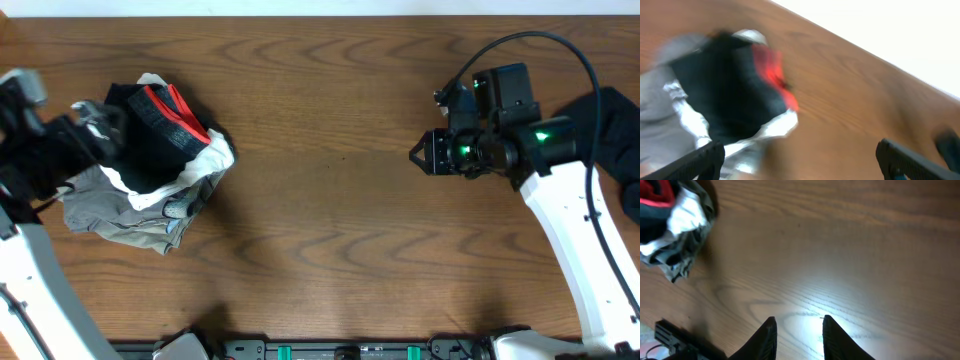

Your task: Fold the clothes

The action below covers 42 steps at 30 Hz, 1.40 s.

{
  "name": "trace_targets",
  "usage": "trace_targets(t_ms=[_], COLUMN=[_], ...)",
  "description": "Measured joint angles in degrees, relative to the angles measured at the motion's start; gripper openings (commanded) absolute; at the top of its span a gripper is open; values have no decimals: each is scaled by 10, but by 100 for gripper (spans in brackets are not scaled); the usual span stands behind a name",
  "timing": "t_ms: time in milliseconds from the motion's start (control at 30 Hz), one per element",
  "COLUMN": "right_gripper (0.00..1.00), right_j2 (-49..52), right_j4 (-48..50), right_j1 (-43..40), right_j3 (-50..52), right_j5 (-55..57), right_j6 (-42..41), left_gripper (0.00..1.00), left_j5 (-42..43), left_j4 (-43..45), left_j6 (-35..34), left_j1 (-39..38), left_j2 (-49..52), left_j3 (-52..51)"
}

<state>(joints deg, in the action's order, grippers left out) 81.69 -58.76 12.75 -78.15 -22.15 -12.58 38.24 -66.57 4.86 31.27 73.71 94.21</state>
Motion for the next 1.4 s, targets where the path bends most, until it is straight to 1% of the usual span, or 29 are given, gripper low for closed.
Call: trace_targets(t_ms=[33,100,167,200,233,267,300,367,433,567,700,933,1200,1400], right_gripper=[31,33,42,50,63,87,99,99,99,99,99,99,99,99], right_j2=[-10,-36,-73,-97,-122,-151,-167,-209,-245,-299,-332,-349,-349,-349], right_j4=[6,15,22,26,29,31,31,27,17,-3,-20,-46,-79,-83], right_j1=[0,0,0,0,0,0,0,0,0,0,0,0,1,4], right_j3=[0,0,0,0,0,-1,-1,-1,-2,-2,-2,-2,-2,-2], right_j5=[-2,-5,-8,-9,-11,-12,-12,-9,-5,1,2,4,7,8], right_j6=[2,8,18,28,37,54,57,73,84,94,99,101,102,103], left_gripper=[99,98,96,95,95,98,98,98,98,98,98,98,98,98], left_j5=[12,24,25,20,11,-11,-20,-64,-109,-198,-249,-277,-282,-282], left_j4=[-26,-81,-115,-124,-131,-138,-141,-143,-143,-158,-177,-187,-188,-188], left_j6=[25,76,126,147,162,178,184,185,166,112,79,60,56,56], left_j1=[-20,-69,-129,-163,-193,-228,-255,-324,-369,-406,-409,-411,-411,-411], left_j2=[-3,-7,-16,-24,-34,-50,-57,-90,-121,-170,-191,-185,-185,-185], left_j3=[17,45,63,67,68,68,68,68,69,75,77,77,77,77])
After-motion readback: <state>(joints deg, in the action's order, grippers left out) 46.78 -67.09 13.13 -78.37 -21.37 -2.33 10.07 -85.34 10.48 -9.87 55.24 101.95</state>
